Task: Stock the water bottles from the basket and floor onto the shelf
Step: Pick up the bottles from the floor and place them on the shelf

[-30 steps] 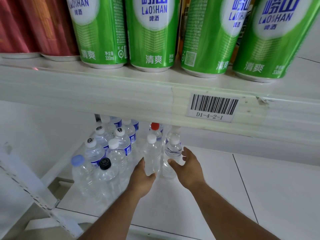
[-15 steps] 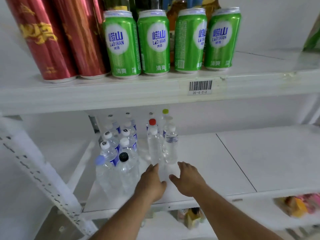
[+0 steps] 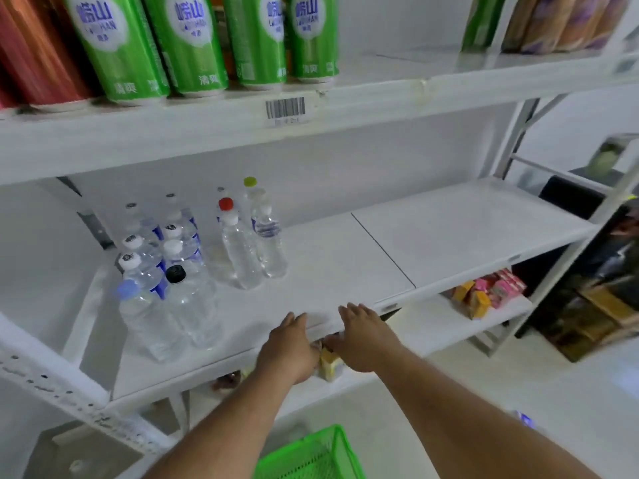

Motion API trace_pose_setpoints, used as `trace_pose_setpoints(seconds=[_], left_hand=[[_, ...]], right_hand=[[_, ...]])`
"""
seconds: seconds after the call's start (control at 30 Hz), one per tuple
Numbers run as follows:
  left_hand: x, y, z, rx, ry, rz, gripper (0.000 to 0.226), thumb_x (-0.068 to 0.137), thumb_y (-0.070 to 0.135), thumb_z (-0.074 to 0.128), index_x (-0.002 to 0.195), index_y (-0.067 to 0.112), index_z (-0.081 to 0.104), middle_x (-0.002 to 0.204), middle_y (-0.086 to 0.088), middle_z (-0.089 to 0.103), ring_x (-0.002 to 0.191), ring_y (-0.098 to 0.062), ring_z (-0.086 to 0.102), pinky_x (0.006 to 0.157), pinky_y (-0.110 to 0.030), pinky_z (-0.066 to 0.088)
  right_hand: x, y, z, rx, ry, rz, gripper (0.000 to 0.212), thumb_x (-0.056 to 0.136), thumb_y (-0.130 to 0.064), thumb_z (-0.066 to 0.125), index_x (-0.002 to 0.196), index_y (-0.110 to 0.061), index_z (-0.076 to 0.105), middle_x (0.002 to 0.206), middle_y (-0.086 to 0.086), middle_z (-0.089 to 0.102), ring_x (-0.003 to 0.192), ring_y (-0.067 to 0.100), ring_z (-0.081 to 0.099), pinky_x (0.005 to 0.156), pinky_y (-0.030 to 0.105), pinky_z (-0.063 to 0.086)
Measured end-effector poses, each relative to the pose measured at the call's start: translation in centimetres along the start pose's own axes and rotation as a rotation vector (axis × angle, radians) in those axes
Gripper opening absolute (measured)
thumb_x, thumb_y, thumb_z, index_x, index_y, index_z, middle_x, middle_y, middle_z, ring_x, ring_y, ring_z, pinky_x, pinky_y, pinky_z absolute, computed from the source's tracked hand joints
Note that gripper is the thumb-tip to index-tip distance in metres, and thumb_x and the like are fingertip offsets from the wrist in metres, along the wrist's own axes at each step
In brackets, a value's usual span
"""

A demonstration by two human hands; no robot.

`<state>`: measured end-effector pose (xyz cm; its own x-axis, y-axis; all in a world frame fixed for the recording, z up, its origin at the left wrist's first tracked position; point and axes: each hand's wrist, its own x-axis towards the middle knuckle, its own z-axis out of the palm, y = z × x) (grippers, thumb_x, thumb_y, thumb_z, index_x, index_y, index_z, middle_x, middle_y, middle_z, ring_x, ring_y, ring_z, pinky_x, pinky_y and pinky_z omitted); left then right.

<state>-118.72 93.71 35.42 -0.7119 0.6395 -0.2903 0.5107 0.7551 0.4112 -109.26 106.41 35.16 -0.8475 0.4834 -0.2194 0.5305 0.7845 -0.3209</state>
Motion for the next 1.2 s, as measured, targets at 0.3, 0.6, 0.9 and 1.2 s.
trace_pose_setpoints(seconds=[0.3,0.6,0.9,1.2], left_hand=[[-1.5,12.0,10.0,0.146,-0.22,0.205,0.071,0.09,0.041,0.054,0.153,0.026,0.025,0.164,0.002,0.015,0.143,-0.026,0.032,0.112,-0.043,0.036],[-6.0,26.0,21.4,0.206,-0.379,0.289,0.073,0.091,0.037,0.053,0.155,0.023,0.02,0.163,0.001,0.017,0.145,-0.025,0.03,0.115,-0.038,0.032],[-7.6,34.8,28.0,0.213,-0.434,0.278,0.075,0.09,0.036,0.054,0.155,0.023,0.02,0.163,0.001,0.018,0.144,-0.025,0.032,0.115,-0.036,0.032],[-1.9,39.4,32.1,0.175,-0.483,0.226,0.074,0.089,0.035,0.054,0.155,0.024,0.021,0.162,0.001,0.019,0.143,-0.025,0.033,0.115,-0.037,0.033]], right_hand=[[-9.6,14.9,2.2,0.118,0.01,0.301,0.076,0.095,-0.059,0.045,0.154,-0.013,0.029,0.16,0.007,0.03,0.148,0.029,0.025,0.119,0.043,0.027],[-21.8,30.5,4.2,0.205,-0.03,0.545,0.066,0.095,-0.058,0.047,0.144,-0.014,0.04,0.148,0.007,0.045,0.137,0.03,0.04,0.109,0.042,0.039],[-28.8,41.3,2.9,0.23,-0.08,0.648,0.055,0.091,-0.055,0.051,0.132,-0.018,0.049,0.136,0.004,0.056,0.122,0.029,0.052,0.097,0.037,0.046],[-25.8,48.8,1.4,0.256,-0.114,0.685,0.053,0.093,-0.054,0.051,0.132,-0.018,0.05,0.135,0.006,0.056,0.121,0.031,0.053,0.095,0.037,0.044]])
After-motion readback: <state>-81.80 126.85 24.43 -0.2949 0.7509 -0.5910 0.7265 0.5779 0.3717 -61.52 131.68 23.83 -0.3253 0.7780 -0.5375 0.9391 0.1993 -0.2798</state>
